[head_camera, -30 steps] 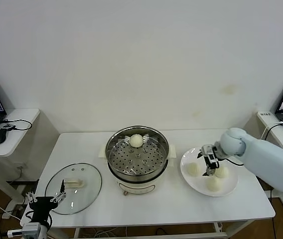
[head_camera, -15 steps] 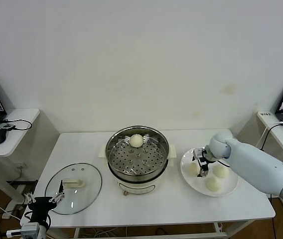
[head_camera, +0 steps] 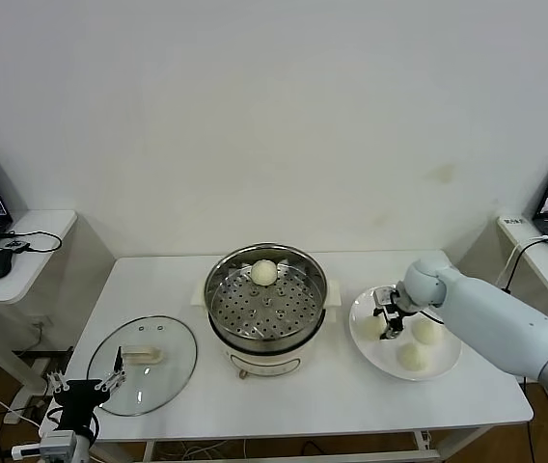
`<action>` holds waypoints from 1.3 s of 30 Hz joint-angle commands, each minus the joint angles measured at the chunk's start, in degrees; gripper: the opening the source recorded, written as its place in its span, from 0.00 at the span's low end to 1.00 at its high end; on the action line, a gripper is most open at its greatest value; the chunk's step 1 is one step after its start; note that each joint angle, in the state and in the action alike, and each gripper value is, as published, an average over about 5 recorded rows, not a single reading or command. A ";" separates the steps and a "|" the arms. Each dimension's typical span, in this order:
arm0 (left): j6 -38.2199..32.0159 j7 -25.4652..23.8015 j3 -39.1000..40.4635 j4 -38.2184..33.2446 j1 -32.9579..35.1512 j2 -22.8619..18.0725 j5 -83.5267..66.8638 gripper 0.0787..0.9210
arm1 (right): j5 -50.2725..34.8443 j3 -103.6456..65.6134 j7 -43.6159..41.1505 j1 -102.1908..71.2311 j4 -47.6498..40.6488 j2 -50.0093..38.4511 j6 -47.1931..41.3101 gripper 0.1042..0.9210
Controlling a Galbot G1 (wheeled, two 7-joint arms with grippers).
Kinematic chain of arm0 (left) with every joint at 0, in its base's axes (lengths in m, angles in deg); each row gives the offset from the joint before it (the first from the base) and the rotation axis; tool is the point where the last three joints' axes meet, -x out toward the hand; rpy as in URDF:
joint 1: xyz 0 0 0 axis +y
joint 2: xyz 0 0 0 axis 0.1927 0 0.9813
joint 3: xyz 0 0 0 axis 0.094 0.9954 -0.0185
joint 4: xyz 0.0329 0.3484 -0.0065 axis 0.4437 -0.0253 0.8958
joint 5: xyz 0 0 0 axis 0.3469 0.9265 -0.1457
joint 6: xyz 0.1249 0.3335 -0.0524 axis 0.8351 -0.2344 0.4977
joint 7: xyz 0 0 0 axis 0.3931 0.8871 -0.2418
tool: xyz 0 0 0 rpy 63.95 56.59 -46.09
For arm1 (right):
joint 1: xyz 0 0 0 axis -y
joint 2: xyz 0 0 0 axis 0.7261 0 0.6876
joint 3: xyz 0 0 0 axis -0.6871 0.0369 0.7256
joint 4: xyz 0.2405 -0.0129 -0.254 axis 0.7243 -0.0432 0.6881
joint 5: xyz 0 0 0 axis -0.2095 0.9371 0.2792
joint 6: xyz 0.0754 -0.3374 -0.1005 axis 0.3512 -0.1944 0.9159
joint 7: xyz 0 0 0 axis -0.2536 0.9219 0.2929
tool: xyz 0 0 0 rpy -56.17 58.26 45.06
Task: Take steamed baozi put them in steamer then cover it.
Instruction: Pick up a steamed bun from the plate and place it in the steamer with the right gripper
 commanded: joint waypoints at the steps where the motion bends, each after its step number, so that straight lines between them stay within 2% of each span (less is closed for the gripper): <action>1: 0.09 -0.08 0.22 -0.41 -0.08 0.18 0.04 0.88 | -6.58 2.30 -0.89 9.16 5.91 -6.24 -1.68 0.58; 6: 0.17 -0.14 0.47 -0.76 -0.15 0.41 0.05 0.88 | -14.55 5.79 -1.42 19.44 9.15 -8.95 -3.46 0.59; 10: 0.28 -0.15 0.68 -1.30 -0.17 0.43 0.12 0.88 | -20.91 10.02 -0.90 28.39 11.78 -7.56 -5.87 0.60; 16: 0.49 -0.24 0.80 -1.82 -0.38 0.56 0.10 0.88 | -28.72 17.07 2.15 39.13 12.94 1.05 -9.77 0.61; 23: 0.26 -0.20 -0.14 -1.69 0.18 0.90 -0.34 0.88 | -37.93 19.95 7.02 38.98 11.26 13.67 -16.45 0.61; 32: 0.11 -0.20 -0.79 -1.81 0.18 0.44 -0.65 0.88 | -40.89 22.01 12.42 30.89 6.94 26.52 -24.82 0.61; 39: -0.03 -0.24 -0.50 -1.63 -0.37 0.12 -0.89 0.88 | -40.94 22.92 15.43 26.77 1.99 32.22 -26.45 0.61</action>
